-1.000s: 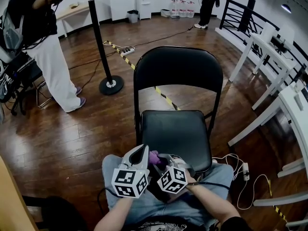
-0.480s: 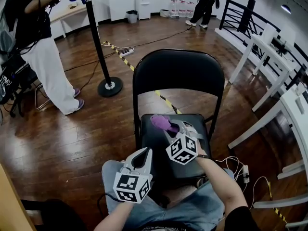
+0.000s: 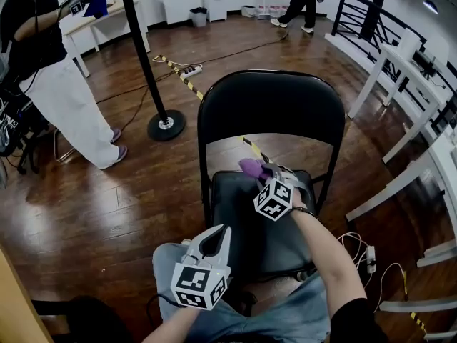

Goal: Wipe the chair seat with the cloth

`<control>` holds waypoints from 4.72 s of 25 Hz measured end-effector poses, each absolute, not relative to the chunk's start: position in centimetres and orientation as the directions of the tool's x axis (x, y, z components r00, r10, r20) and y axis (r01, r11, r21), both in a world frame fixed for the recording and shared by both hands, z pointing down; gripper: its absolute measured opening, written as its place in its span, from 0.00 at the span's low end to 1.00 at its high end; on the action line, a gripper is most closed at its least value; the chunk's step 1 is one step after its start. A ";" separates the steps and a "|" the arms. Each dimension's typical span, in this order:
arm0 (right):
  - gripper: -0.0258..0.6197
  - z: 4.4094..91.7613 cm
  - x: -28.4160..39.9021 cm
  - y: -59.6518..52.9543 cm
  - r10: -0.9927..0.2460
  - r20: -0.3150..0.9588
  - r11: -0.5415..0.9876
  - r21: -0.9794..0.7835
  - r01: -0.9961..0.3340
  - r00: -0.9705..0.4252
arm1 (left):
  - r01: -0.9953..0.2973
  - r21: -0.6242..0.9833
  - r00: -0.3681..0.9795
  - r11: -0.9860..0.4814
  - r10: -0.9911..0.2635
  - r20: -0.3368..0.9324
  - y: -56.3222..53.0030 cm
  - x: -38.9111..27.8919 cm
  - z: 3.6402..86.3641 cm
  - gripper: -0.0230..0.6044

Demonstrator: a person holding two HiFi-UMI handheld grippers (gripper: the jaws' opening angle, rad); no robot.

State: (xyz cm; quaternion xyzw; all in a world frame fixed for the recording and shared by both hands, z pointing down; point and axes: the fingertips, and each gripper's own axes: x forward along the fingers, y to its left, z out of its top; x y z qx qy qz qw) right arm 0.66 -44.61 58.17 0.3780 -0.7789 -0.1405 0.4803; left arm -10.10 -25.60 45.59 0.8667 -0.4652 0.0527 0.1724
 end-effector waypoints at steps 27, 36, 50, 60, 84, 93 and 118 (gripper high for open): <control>0.19 63.1 1.2 -32.5 -0.618 0.724 0.776 0.500 -0.385 -0.306 | -0.835 0.285 0.540 -0.471 -0.799 0.263 -22.7 -6.7 46.4 0.04; 0.19 62.8 0.7 -24.4 -0.575 0.729 0.812 0.453 -0.367 -0.371 | -0.859 0.280 0.496 -0.429 -0.833 0.245 -20.4 -6.6 46.2 0.04; 0.19 62.4 -1.1 -13.9 -0.493 0.723 0.870 0.402 -0.286 -0.484 | -0.865 0.303 0.473 -0.399 -0.851 0.228 -17.5 -4.3 46.4 0.04; 0.19 60.3 0.1 -16.4 -0.533 0.686 0.846 0.441 -0.300 -0.495 | -0.874 0.290 0.460 -0.391 -0.858 0.229 -17.6 -4.0 46.2 0.04; 0.19 61.2 11.3 -42.9 -0.688 0.675 0.707 0.542 -0.455 -0.265 | -0.858 0.244 0.511 -0.451 -0.793 0.332 -20.3 0.0 48.7 0.04; 0.19 63.3 11.3 -40.6 -0.655 0.708 0.739 0.526 -0.421 -0.263 | -0.865 0.217 0.501 -0.452 -0.786 0.361 -20.6 1.4 49.3 0.04; 0.19 62.9 8.9 -15.8 -0.550 0.721 0.833 0.439 -0.335 -0.422 | -0.849 0.210 0.528 -0.484 -0.779 0.338 -19.4 5.9 49.1 0.04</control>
